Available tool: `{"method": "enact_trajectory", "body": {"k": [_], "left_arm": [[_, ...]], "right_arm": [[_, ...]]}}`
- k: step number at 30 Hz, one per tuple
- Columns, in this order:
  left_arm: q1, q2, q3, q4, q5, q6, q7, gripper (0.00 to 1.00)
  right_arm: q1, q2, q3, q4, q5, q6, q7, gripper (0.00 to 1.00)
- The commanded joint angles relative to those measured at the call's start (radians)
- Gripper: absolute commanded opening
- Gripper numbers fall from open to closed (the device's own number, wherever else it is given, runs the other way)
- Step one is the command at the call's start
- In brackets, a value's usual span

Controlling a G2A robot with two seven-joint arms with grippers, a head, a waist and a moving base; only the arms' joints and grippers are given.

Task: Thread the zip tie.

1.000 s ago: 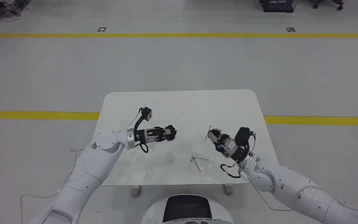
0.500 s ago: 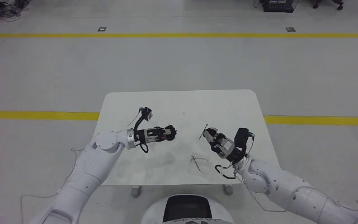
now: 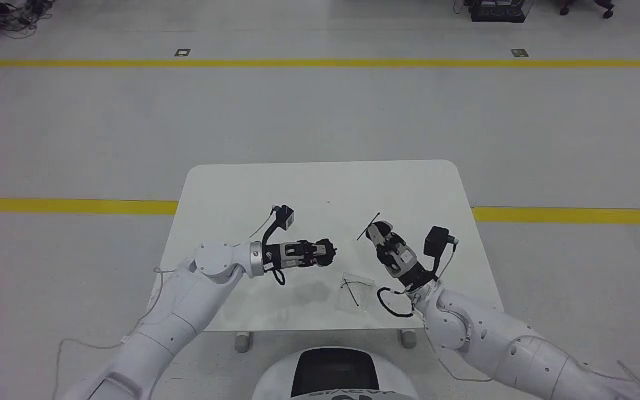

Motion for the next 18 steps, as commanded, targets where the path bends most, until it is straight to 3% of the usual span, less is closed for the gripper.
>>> {"method": "enact_trajectory", "body": {"k": [1,8,18], "left_arm": [[-0.009,-0.004,0.012,0.010,-0.009,-0.002,0.005,0.00],[-0.040,-0.016,0.041,0.038,-0.016,-0.010,0.026,0.00],[-0.035,-0.017,0.044,0.033,-0.014,-0.005,0.041,0.00]], "right_arm": [[0.003,-0.011,-0.004,0.008,0.005,0.000,0.005,0.00],[0.010,-0.039,-0.021,0.025,0.010,0.000,0.023,0.00],[0.002,-0.042,-0.009,0.018,0.008,0.011,0.043,0.00]]}}
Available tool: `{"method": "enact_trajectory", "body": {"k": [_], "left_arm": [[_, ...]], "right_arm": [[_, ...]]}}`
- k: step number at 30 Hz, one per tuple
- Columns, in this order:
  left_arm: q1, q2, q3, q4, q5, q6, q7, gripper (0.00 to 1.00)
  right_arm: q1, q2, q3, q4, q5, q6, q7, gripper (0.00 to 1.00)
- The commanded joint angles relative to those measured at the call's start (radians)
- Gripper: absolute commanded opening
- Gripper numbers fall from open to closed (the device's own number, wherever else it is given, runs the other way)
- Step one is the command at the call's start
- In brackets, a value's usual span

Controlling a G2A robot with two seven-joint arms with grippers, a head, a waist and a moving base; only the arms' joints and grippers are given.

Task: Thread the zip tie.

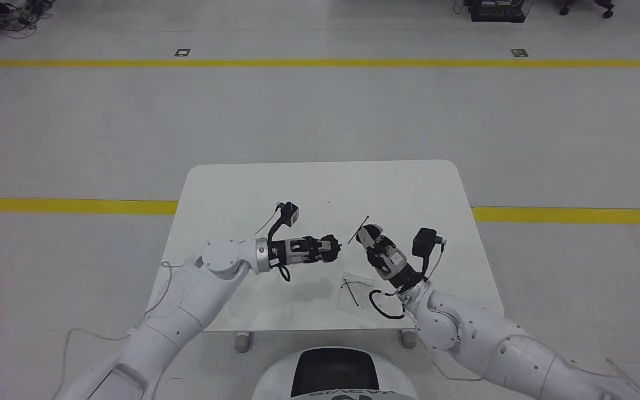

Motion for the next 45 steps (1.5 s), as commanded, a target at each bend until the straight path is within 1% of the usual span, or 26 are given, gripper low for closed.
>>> {"method": "enact_trajectory", "body": {"k": [1,5,12,14,16,45], "left_arm": [[0.007,-0.001,0.006,-0.011,0.003,0.010,0.023,0.00],[0.011,0.000,0.009,-0.016,0.006,0.015,0.037,0.00],[0.011,0.004,0.008,-0.012,0.013,0.015,0.048,0.00],[0.013,0.005,0.008,-0.013,0.011,0.013,0.050,0.00],[0.012,0.006,0.010,-0.016,0.018,0.002,0.048,0.00],[0.012,0.006,0.010,-0.016,0.018,0.002,0.048,0.00]], "right_arm": [[-0.010,-0.004,0.016,-0.005,-0.006,0.009,0.019,0.00],[-0.031,-0.011,0.045,-0.003,-0.017,0.004,0.031,0.00],[-0.062,-0.024,0.088,-0.003,-0.035,-0.005,0.035,0.00],[-0.062,-0.024,0.088,-0.003,-0.035,-0.005,0.035,0.00],[-0.062,-0.024,0.088,-0.003,-0.035,-0.005,0.035,0.00],[-0.062,-0.024,0.088,-0.003,-0.035,-0.005,0.035,0.00]]}}
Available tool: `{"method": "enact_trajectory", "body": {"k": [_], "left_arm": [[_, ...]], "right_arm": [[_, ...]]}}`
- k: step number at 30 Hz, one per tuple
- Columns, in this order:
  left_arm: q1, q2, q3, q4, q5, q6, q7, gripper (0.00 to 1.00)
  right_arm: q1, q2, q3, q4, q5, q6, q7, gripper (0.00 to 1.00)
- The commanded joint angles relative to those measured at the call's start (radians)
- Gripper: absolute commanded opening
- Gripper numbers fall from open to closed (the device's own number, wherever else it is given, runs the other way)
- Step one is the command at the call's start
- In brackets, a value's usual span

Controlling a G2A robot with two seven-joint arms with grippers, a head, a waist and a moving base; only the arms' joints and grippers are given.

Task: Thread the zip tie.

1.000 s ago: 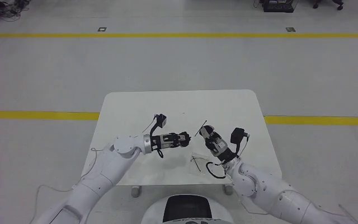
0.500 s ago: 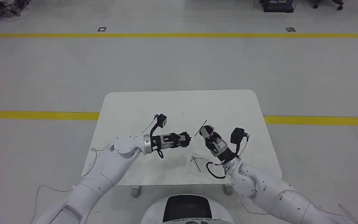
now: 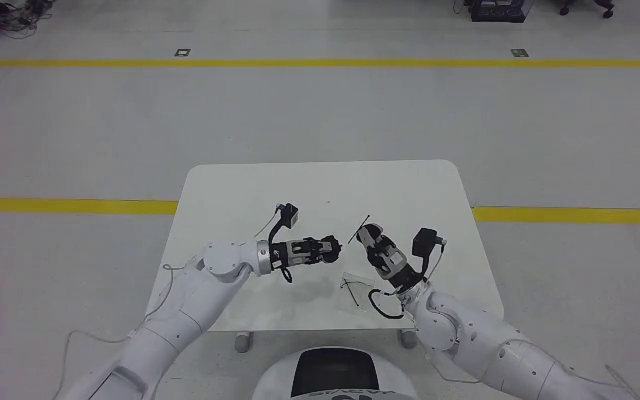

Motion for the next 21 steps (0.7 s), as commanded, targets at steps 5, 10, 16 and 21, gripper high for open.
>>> {"method": "enact_trajectory", "body": {"k": [5,10,16,21], "left_arm": [[0.000,0.000,0.000,0.000,0.000,0.000,0.000,0.00],[0.000,0.000,0.000,0.000,0.000,0.000,0.000,0.00],[0.000,0.000,0.000,0.000,0.000,0.000,0.000,0.00],[0.000,0.000,0.000,0.000,0.000,0.000,0.000,0.00]], "right_arm": [[0.000,0.000,0.000,0.000,0.000,0.000,0.000,0.00],[0.000,0.000,0.000,0.000,0.000,0.000,0.000,0.00],[-0.010,-0.004,0.017,-0.007,0.001,0.005,0.027,0.00],[-0.028,-0.013,0.047,-0.012,-0.012,0.000,0.057,0.00]]}}
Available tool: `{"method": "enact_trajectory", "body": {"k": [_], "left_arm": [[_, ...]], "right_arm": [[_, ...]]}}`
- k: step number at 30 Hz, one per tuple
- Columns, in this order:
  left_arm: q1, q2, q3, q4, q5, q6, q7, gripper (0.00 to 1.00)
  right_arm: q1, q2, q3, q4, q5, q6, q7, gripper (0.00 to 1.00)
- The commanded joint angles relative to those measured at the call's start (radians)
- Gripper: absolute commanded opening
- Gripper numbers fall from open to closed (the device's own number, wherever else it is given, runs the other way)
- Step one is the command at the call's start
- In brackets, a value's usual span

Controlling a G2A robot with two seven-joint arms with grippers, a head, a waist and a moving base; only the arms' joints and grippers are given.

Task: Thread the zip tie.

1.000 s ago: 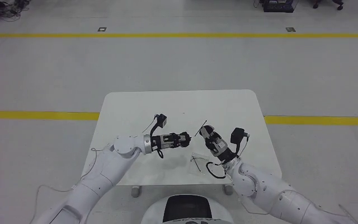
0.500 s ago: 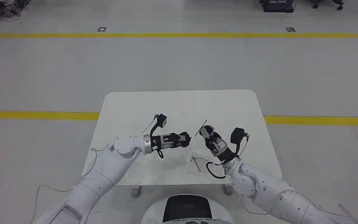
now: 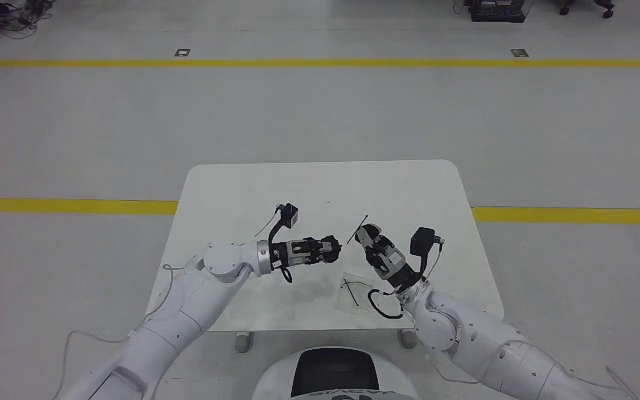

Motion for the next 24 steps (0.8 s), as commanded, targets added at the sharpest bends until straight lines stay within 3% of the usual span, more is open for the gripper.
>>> {"method": "enact_trajectory", "body": {"k": [1,24], "left_arm": [[0.000,0.000,0.000,0.000,0.000,0.000,0.000,0.00],[0.000,0.000,0.000,0.000,0.000,0.000,0.000,0.00]], "right_arm": [[-0.006,-0.003,0.010,-0.003,-0.003,0.000,0.011,0.00],[-0.031,-0.021,0.058,-0.009,-0.024,0.005,0.057,0.00]]}}
